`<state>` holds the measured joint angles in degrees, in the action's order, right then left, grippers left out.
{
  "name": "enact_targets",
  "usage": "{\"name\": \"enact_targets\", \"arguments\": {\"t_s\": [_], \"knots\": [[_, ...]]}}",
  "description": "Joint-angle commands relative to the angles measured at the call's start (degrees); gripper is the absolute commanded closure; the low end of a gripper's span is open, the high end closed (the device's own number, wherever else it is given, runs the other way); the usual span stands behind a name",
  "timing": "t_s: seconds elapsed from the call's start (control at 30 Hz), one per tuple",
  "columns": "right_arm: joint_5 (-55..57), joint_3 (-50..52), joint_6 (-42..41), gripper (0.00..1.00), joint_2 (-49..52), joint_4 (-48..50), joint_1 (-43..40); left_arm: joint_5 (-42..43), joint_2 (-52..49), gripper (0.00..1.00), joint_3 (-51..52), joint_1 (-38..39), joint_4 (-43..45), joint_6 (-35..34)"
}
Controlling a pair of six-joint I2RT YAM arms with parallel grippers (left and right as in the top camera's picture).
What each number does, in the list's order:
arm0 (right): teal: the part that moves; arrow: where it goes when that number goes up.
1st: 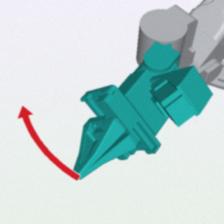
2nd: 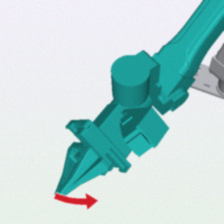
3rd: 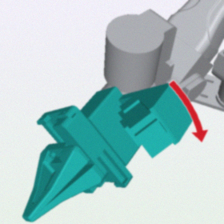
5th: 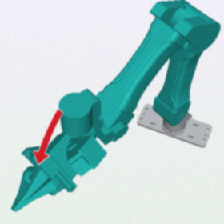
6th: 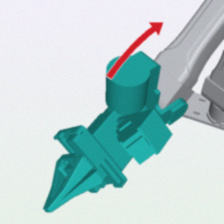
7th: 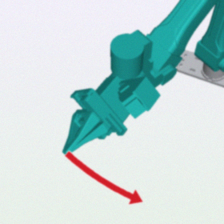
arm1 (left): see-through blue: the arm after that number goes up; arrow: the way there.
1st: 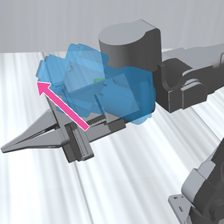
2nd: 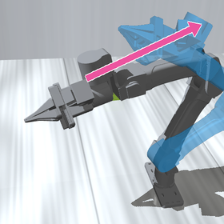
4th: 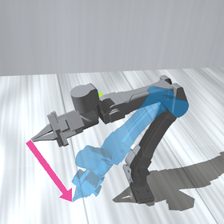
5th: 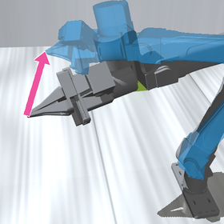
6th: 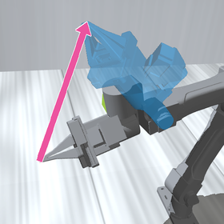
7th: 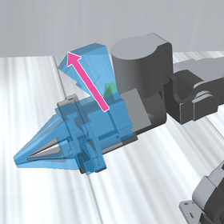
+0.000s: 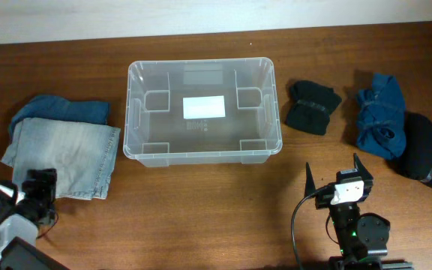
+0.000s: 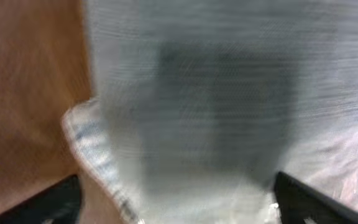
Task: Pack container
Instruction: 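Reach the left gripper to the light-wash jeans and grasp them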
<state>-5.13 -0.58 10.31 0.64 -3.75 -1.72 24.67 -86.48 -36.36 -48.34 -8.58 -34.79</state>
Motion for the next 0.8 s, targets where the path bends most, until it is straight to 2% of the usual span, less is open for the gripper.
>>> {"name": "enact_targets", "arguments": {"t_s": [0.0, 0.07, 0.23, 0.5, 0.63, 0.77], "knots": [[0.48, 0.26, -0.22, 0.02, -0.33, -0.35, 0.20, -1.95, -0.48, 0.44, 0.94, 3.13, 4.63, 0.50], [0.48, 0.26, -0.22, 0.02, -0.33, -0.35, 0.20, -1.31, -0.48, 0.73, 0.94, 5.03, 7.17, 0.48], [0.48, 0.26, -0.22, 0.02, -0.33, -0.35, 0.20, -1.57, -0.46, 0.99, 0.94, 9.62, 10.82, 0.52], [0.48, 0.26, -0.22, 0.02, -0.33, -0.35, 0.20, 3.61, 1.64, 0.99, -1.92, 12.96, 11.37, 1.18], [0.48, 0.26, -0.22, 0.02, -0.33, -0.35, 0.20, 5.90, 7.28, 0.99, -6.25, 12.94, 7.87, 1.68], [0.48, 0.26, -0.22, 0.02, -0.33, -0.35, 0.20, 7.85, 13.92, 0.99, -12.24, 12.94, 4.66, 5.11]]}}
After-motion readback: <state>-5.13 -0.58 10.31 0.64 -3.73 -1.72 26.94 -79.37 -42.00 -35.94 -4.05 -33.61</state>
